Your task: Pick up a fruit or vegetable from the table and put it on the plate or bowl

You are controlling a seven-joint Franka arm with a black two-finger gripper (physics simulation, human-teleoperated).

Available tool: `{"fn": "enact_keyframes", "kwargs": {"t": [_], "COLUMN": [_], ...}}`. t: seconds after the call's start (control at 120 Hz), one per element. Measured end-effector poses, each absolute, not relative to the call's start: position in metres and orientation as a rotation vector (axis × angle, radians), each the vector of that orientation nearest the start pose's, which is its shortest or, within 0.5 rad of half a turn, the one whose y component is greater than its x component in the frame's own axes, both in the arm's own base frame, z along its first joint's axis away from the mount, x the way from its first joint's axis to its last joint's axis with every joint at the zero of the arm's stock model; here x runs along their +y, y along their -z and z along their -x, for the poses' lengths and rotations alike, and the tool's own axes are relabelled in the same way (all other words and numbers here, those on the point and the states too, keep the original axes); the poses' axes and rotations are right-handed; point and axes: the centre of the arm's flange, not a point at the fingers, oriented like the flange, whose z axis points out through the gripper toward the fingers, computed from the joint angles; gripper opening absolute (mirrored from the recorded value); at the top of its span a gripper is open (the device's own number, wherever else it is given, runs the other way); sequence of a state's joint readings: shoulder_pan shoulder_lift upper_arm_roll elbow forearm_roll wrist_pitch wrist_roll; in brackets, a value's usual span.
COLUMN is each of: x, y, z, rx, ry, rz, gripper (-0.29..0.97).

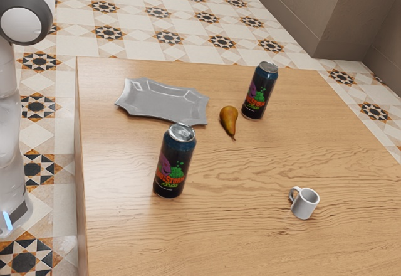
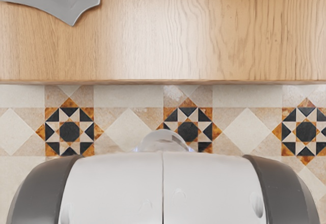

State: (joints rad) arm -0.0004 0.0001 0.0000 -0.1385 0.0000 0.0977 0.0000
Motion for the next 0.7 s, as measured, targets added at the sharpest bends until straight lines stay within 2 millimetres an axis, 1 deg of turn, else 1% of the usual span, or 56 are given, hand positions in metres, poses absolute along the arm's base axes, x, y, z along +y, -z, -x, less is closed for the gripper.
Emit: {"fn": "enact_keyframes", "kwargs": {"t": [0.15, 0.317, 0.517, 0.7], "x": [0.0, 0.0, 0.0, 0.0], "y": [-0.93, -0.928, -0.921, -0.908], "z": [-0.161, -0.192, -0.237, -0.281], "rx": [0.001, 0.001, 0.001, 0.001], "ry": [-0.083, -0.104, -0.127, -0.145], "rz": [3.14, 3.14, 3.139, 3.138], "gripper": [0.68, 0.68, 0.68, 0.68]}}
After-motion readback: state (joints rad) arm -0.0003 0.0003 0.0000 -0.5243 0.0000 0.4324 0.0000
